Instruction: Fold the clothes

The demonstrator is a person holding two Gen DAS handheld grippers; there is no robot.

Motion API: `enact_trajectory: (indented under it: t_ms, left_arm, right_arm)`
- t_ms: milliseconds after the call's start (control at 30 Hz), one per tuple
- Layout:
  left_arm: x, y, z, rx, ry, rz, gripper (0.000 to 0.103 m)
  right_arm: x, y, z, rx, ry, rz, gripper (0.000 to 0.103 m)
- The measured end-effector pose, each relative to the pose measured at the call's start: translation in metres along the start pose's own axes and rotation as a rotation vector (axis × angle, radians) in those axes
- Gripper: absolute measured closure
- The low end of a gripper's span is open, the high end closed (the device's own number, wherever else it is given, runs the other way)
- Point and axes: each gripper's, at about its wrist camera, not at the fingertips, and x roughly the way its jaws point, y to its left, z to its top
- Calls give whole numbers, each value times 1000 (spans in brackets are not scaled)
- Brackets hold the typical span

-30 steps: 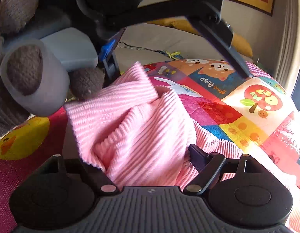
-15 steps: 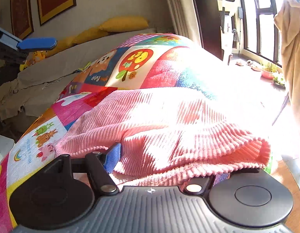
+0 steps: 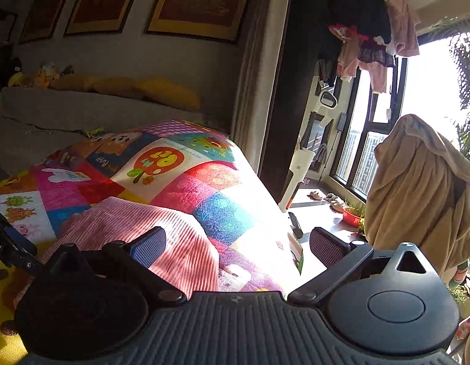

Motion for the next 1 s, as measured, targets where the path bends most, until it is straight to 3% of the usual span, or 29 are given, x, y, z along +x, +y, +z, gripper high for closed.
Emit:
enact_trajectory:
  t_ms: [33,133,200,333,400,500,633,833,1000]
  left_arm:
    - [-2,-10,-6,55,19,12,0]
    - [-17,-20,-17,89,13,2,0]
    - [-30,-20,-19,82,-23,36,0]
    - [-49,-10,-15,22,-100,104,0]
    - [-52,-7,-12,-4,-119,124,0]
    - [-55,-7,-9,-12,-131,146,0]
    - [-55,-13,-8,1,-128,161,0]
    - [-53,-18,-7,23,-126,149,0]
    - [-54,1,12,-45,-198,122,0]
  right_arm:
    - [0,10,-3,-68,12,27,2]
    - [-1,42,-16,-290,36,86,2]
    - [-2,79,-35,-520,4,29,1]
    - [13,114,-67,-757,-71,-161,0]
    - [19,117,-69,-752,-119,-257,0]
    - [14,107,-55,-625,-194,-387,0]
    - [1,82,-49,-504,-209,-497,0]
    - [-8,47,-71,-470,-61,-510,0]
    - [-13,19,-78,-350,81,-426,0]
